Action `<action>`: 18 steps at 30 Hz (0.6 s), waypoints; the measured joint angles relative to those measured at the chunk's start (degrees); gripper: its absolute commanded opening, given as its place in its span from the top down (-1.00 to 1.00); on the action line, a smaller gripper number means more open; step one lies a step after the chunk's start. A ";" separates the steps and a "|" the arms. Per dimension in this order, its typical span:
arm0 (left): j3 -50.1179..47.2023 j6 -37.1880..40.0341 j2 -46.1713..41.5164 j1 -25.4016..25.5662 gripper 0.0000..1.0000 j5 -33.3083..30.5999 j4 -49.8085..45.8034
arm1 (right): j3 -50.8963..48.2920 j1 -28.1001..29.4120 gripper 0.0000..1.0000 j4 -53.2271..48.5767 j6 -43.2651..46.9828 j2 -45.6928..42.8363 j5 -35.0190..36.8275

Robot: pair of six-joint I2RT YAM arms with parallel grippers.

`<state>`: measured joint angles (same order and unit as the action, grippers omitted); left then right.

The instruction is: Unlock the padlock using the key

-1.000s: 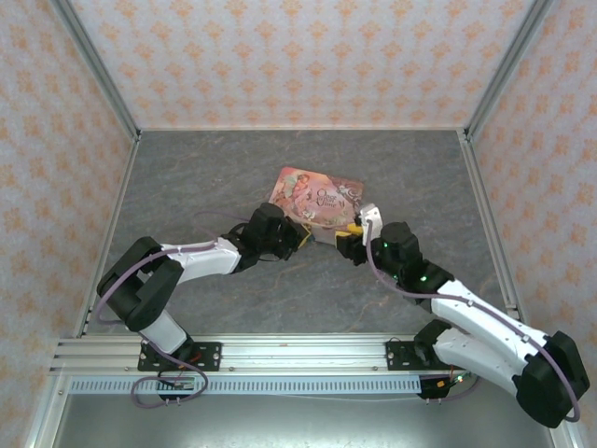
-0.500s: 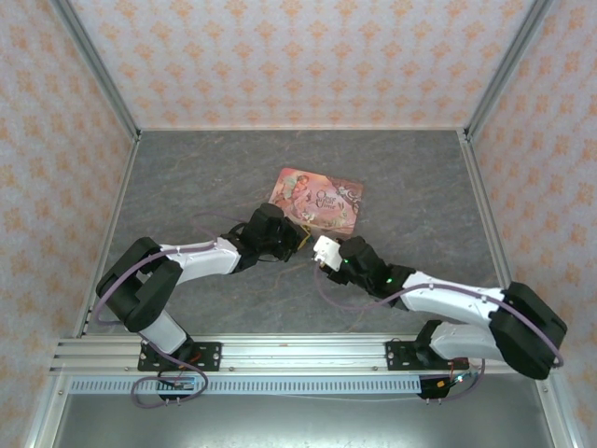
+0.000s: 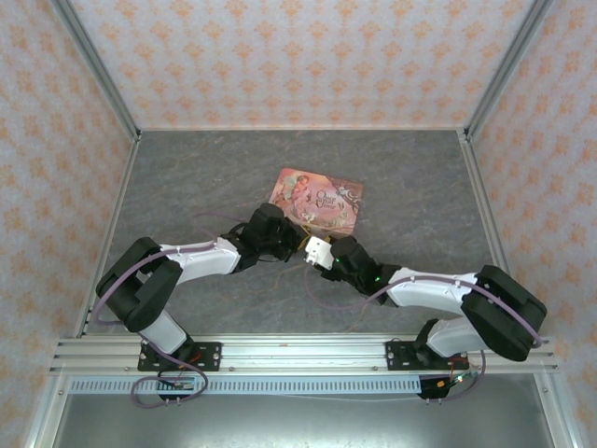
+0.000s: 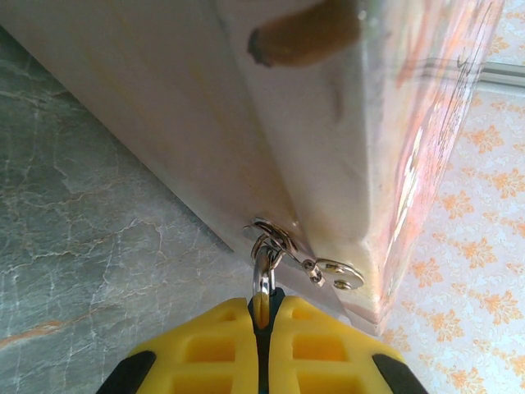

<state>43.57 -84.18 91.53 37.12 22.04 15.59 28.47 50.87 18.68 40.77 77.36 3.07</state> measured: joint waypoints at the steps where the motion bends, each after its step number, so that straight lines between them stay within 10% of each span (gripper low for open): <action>1: 0.02 0.00 0.00 0.00 0.91 0.02 -0.02 | 0.17 0.00 0.20 0.26 0.00 0.26 -0.02; 18: 0.55 -0.22 0.00 0.00 0.91 0.20 -0.48 | 2.64 0.00 0.66 2.91 -1.77 2.99 -0.42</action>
<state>44.12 -84.40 91.53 37.12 22.24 15.11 31.11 50.87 21.58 39.00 80.36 2.66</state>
